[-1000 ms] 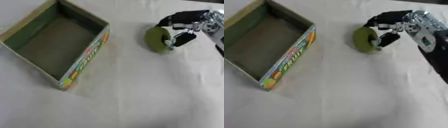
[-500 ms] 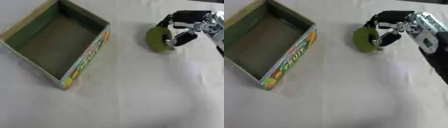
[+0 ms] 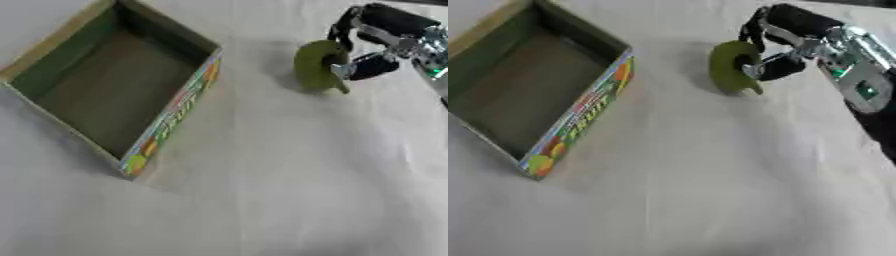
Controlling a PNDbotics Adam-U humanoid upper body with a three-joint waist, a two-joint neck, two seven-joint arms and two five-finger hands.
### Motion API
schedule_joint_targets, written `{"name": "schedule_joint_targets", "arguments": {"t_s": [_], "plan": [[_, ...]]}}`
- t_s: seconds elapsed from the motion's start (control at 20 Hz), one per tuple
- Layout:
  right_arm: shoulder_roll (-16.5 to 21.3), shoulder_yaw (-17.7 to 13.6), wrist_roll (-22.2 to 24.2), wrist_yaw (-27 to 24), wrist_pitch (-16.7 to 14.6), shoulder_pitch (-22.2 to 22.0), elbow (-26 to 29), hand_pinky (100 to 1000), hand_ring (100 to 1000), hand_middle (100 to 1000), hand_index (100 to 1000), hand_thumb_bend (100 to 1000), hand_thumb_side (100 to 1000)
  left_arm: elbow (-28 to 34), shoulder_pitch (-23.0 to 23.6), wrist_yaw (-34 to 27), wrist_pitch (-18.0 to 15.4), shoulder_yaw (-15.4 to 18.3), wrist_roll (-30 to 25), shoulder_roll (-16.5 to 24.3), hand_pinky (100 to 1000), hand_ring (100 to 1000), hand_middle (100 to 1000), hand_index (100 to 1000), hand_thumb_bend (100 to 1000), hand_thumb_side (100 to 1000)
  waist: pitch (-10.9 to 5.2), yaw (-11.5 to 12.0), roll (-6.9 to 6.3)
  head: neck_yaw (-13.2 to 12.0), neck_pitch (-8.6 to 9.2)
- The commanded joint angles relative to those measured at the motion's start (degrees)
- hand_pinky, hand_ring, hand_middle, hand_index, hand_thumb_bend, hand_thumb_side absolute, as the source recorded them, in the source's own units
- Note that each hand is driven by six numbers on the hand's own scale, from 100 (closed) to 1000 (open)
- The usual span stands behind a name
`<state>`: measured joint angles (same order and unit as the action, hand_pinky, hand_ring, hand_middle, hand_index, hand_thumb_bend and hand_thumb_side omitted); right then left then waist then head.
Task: Pick up objects on the table and place them in the box.
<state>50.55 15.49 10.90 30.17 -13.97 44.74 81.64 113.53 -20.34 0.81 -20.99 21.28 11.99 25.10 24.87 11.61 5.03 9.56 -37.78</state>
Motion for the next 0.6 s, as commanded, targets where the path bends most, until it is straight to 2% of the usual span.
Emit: {"name": "schedule_joint_targets", "arguments": {"t_s": [0.05,0.1,0.35,0.6], "plan": [[3.6,-1.7,-1.7,-1.0,1.2,0.7,4.0,705,471,292,411,100,366,1.1,-0.2,-0.1,0.0,0.1,-0.1,1.6,591,661,617,734,100,569,-1.79,-0.2,-0.42,0.2,-0.27],[3.8,-2.0,-2.0,-1.2,1.6,0.8,5.0,704,470,290,411,100,233,1.1,-0.2,-0.1,0.0,0.1,-0.1,1.6,591,660,616,732,100,569,-1.86,-0.2,-0.44,0.2,-0.26],[4.9,-2.9,-2.9,-1.6,2.3,2.4,9.6,696,470,289,411,100,225,1.1,-0.1,0.0,0.0,0.1,0.0,1.8,592,660,616,730,100,569,-2.17,-0.4,-0.4,0.2,-0.33],[4.0,-2.5,-2.4,-1.4,2.1,6.4,12.7,689,475,295,415,100,226,1.1,0.0,0.0,0.0,-0.1,0.0,2.1,593,660,616,728,100,568,-2.58,-0.4,-0.13,0.2,-0.45]]}}
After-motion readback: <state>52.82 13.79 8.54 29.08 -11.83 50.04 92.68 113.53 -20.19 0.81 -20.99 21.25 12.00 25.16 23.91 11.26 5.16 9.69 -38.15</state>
